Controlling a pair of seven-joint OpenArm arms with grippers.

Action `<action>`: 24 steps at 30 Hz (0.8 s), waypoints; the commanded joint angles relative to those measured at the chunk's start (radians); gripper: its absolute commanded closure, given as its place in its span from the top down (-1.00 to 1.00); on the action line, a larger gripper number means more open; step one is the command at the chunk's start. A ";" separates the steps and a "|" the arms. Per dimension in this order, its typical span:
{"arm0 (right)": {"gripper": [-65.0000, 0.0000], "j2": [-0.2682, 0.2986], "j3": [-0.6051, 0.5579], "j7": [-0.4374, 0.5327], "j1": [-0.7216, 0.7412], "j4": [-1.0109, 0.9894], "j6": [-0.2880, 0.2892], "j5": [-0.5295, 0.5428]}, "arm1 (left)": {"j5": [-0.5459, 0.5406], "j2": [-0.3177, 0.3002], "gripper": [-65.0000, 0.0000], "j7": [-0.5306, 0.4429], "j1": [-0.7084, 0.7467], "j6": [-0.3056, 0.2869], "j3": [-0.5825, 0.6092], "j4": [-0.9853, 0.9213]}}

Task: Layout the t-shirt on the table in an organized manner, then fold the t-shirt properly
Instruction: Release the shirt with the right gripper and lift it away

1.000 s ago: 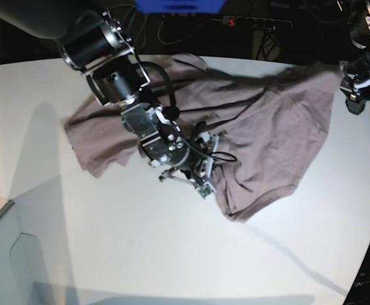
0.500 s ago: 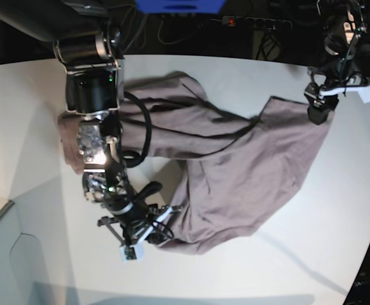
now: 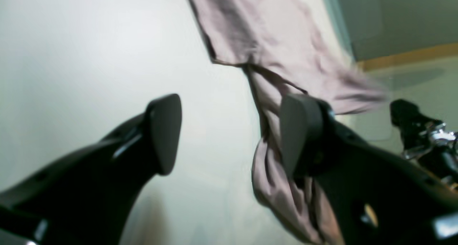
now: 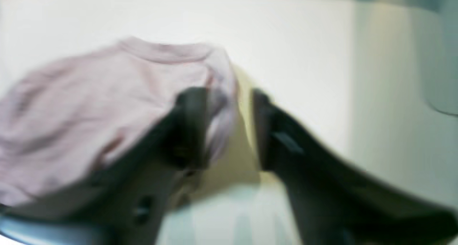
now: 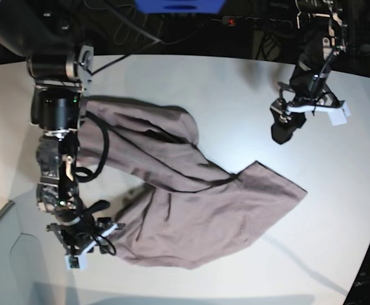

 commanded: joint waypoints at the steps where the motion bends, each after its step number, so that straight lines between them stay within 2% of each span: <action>1: 0.02 0.011 0.000 0.029 0.013 0.026 0.001 0.006 | -0.012 -0.009 0.29 -0.015 -0.006 -0.009 -0.002 0.016; 3: 0.25 0.040 0.000 0.027 -0.016 0.063 0.002 0.006 | -0.012 -0.009 0.29 -0.015 -0.006 -0.009 -0.002 0.013; 6: 0.40 0.069 0.000 0.027 -0.085 0.137 0.004 0.006 | -0.012 -0.021 0.29 -0.015 -0.011 -0.009 -0.005 0.012; 17: 0.40 0.213 -0.005 0.032 -0.427 0.327 0.007 0.006 | -0.012 -0.111 0.29 -0.025 -0.008 -0.009 -0.008 0.009; 19: 0.40 0.233 -0.005 0.032 -0.470 0.344 0.041 0.006 | -0.012 -0.111 0.29 -0.025 -0.005 -0.009 -0.008 0.009; 22: 0.40 0.242 -0.005 0.029 -0.493 0.344 0.159 0.004 | -0.012 -0.111 0.29 -0.025 -0.005 -0.009 -0.008 0.009; 24: 0.40 0.242 -0.005 0.027 -0.499 0.335 0.197 0.003 | -0.012 -0.111 0.29 -0.021 -0.006 -0.009 -0.008 0.009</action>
